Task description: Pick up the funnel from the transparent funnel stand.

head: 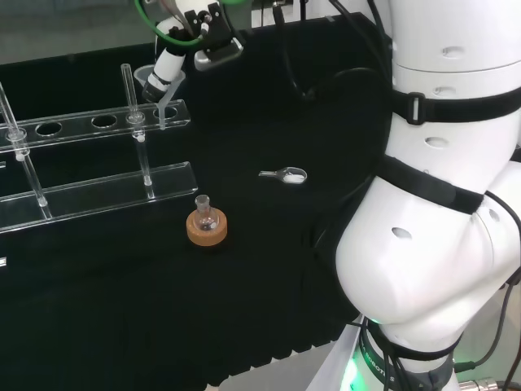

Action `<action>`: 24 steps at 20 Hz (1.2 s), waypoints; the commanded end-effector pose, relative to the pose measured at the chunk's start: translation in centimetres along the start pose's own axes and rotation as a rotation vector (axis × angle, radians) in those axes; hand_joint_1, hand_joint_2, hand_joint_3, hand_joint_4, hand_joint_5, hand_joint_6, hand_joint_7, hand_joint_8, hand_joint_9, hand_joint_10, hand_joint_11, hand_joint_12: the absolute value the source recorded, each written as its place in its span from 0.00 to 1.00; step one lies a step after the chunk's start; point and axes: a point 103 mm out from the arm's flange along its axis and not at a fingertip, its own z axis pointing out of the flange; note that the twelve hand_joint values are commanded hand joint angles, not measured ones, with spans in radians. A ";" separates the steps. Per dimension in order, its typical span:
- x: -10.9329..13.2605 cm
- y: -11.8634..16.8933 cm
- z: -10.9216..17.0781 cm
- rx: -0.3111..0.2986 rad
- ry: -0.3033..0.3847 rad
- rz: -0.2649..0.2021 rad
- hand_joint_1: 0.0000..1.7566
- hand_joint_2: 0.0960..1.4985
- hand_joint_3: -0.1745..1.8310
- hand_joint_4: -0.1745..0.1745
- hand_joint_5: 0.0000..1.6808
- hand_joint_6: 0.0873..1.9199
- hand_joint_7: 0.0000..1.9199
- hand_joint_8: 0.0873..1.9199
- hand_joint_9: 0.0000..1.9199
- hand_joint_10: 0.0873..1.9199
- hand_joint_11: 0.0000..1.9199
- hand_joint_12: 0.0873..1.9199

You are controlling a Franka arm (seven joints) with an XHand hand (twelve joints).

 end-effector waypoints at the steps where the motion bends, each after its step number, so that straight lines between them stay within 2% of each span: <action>1: -0.4 -0.9 -1.1 -0.030 -0.002 0.010 0.45 0.47 0.10 0.55 0.49 0.02 0.59 0.16 0.33 0.19 0.00 0.35; 9: -0.6 -2.3 -2.6 -0.058 -0.012 0.024 0.45 0.47 0.10 0.55 0.49 0.03 0.59 0.16 0.33 0.19 0.00 0.36; 14: -0.1 -3.1 -4.4 -0.093 -0.019 0.009 0.45 0.47 0.10 0.55 0.49 0.03 0.59 0.16 0.33 0.19 0.00 0.36; 18: -0.1 -3.3 -5.0 -0.101 -0.034 0.007 0.45 0.47 0.10 0.55 0.49 0.03 0.60 0.16 0.33 0.19 0.00 0.36; 24: -0.5 -3.3 -4.7 -0.081 -0.028 0.009 0.45 0.47 0.10 0.55 0.49 0.04 0.60 0.16 0.33 0.19 0.00 0.37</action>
